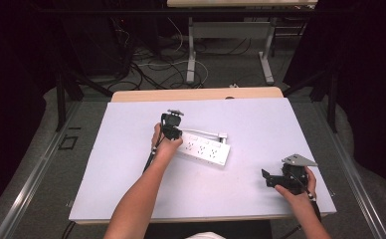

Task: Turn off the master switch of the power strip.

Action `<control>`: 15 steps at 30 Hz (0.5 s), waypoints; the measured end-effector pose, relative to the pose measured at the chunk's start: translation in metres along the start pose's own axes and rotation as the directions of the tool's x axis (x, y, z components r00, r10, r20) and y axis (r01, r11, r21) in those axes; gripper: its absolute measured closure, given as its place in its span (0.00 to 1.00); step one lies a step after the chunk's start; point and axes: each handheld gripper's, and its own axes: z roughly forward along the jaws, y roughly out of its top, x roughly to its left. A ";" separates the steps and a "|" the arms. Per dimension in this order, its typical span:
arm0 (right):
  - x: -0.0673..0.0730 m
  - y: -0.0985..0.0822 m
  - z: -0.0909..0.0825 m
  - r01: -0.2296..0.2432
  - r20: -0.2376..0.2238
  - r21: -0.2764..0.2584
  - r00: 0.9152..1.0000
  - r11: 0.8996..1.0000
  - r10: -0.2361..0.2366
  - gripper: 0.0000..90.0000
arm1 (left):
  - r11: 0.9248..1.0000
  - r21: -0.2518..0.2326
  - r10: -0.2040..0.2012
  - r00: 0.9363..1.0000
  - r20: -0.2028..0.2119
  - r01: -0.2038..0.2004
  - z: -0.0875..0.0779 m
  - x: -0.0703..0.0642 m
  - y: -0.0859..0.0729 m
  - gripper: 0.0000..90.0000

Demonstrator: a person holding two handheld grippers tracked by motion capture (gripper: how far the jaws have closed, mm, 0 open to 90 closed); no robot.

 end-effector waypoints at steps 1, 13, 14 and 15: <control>0.001 0.000 0.000 -0.002 0.000 0.001 1.000 1.000 0.002 0.02 | 1.000 -0.003 0.005 1.000 -0.002 -0.005 0.000 0.000 0.000 1.00; 0.000 0.001 0.000 -0.007 0.004 -0.004 1.000 1.000 0.007 0.02 | 0.997 -0.024 -0.073 0.997 0.040 0.074 -0.003 0.006 -0.001 1.00; 0.000 0.001 0.000 -0.008 0.004 -0.003 1.000 1.000 0.008 0.02 | 0.997 -0.022 -0.075 0.996 0.041 0.076 -0.003 0.006 -0.001 1.00; 0.000 0.001 0.000 -0.005 0.004 -0.003 1.000 1.000 0.005 0.02 | 0.996 -0.023 -0.080 0.996 0.042 0.081 -0.003 0.006 -0.001 1.00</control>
